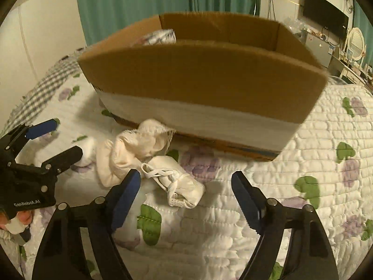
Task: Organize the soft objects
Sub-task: 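Grasp the white cotton ball with the left gripper while the right grasps the white glove, then carry the cotton ball and glove into the box and release both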
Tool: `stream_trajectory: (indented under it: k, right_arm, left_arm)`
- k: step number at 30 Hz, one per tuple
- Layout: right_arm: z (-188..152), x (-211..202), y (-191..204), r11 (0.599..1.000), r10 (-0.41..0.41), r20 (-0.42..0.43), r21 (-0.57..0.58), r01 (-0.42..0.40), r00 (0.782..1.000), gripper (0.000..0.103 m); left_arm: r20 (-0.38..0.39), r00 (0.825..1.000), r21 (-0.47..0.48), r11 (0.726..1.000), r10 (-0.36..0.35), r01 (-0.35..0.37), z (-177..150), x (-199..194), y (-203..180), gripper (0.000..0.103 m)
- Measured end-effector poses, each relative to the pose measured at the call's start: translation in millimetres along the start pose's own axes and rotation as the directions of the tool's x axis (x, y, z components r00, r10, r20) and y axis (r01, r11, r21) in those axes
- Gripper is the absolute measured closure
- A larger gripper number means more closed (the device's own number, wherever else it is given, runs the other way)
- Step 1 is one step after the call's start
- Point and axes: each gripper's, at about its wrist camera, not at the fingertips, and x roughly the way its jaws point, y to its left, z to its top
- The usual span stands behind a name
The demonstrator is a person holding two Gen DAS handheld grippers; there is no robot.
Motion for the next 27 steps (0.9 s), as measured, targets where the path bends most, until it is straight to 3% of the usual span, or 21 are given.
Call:
stream_trajectory:
  k: [4,6,8,10,17,27]
  right_arm:
    - [2,10,0,1.0,0.005,-0.014,0.01,-0.004,1.0,0.033]
    - [1,13,2,1.0,0.002,-0.019,0.011,-0.001,1.0,0.043]
    - [1,15,3,1.0,0.004,-0.023,0.012,-0.004,1.0,0.052]
    - [0,16,4,1.0,0.005,-0.018,0.014,-0.005,1.0,0.062]
    - [-3,12,5,0.999,0.017,0.001,0.029,-0.017,1.0,0.07]
    - [-9,-10,-7,0.999,0.016,0.039,0.044,-0.018,0.999,0.071]
  left_arm:
    - [-0.022,0.998,-0.022,0.998,-0.052,0.052,-7,7,2,0.011]
    - [-0.028,0.998,-0.004,0.998,-0.057,0.057,-9,8,-2,0.02]
    - [-0.032,0.997,0.023,0.997,-0.075,0.076,-12,8,-9,0.037]
    - [-0.042,0.994,0.059,0.993,-0.098,0.101,-16,8,-19,0.04]
    - [-0.034,0.991,0.11,0.985,-0.131,0.134,-22,2,-34,0.072]
    - [-0.008,0.988,0.117,0.981,-0.153,0.153,-17,-16,-38,0.072]
